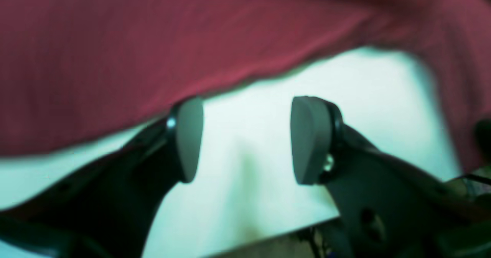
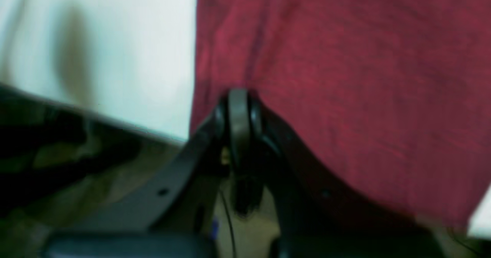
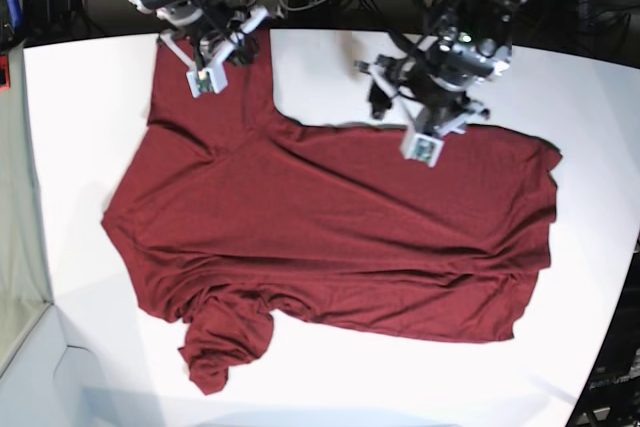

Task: Layout the t-shirt on the table in an organized manner, then fold the t-shirt properly
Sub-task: 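Release the sides and move both grippers to the shoulder edge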

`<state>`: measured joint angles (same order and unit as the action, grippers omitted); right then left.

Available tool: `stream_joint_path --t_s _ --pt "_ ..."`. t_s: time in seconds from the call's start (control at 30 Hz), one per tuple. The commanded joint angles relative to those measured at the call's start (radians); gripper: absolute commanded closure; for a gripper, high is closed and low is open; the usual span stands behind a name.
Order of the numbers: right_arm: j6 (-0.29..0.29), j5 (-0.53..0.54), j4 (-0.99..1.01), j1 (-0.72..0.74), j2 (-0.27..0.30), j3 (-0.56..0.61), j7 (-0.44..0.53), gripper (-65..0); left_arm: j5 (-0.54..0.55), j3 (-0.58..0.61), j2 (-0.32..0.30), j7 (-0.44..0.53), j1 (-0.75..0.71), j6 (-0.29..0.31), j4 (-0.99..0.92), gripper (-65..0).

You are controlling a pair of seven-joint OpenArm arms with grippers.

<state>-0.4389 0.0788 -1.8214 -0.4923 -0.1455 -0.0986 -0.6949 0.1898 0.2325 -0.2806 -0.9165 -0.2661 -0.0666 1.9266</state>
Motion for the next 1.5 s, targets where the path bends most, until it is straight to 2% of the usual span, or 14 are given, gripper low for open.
stream_joint_path --t_s 0.0,0.13,0.33,0.57,0.83,0.97,1.1,1.23,1.33,1.47 --pt "-0.004 0.000 0.013 0.022 -0.004 0.012 0.005 0.0 0.001 -0.029 -0.001 0.024 -0.003 0.000 0.030 -35.2" --pt "-0.004 0.000 0.105 0.114 -0.004 0.058 0.008 0.0 0.001 -0.115 -0.013 0.024 -0.058 0.000 0.030 -35.2" --pt "-0.004 0.000 0.231 0.271 -0.004 0.063 0.005 0.0 0.001 -0.196 -0.015 0.024 -0.124 0.000 0.030 -35.2" --pt "-0.004 0.000 0.186 0.320 0.005 0.063 0.004 0.0 0.001 -0.233 -0.015 0.024 -0.141 0.001 0.030 -35.2" --pt "-0.005 0.002 -0.093 0.246 0.037 0.063 -0.139 0.0 0.003 -0.226 -0.004 0.024 -0.131 0.001 0.030 -35.2" --pt "-0.005 0.002 -0.148 0.203 0.042 0.064 -0.196 -0.6 0.003 -0.226 -0.004 0.024 -0.115 0.001 0.026 -35.2" --pt "-0.005 0.002 -0.151 0.159 0.045 0.064 -0.243 -9.8 0.003 -0.223 -0.004 0.024 -0.109 0.001 0.024 -35.3" --pt "-0.005 0.002 -0.154 0.088 0.048 0.090 -0.240 -16.3 0.003 -0.170 -0.012 0.024 -0.109 0.001 0.029 -35.3" --pt "-0.005 0.002 -0.154 0.047 0.056 0.112 -0.240 -19.0 0.003 -0.129 -0.013 0.023 -0.109 0.001 0.029 -35.3" --pt "-0.004 0.002 -0.154 0.020 0.067 0.118 -0.236 -19.4 0.003 -0.097 -0.013 0.023 -0.111 0.001 0.027 -35.3"
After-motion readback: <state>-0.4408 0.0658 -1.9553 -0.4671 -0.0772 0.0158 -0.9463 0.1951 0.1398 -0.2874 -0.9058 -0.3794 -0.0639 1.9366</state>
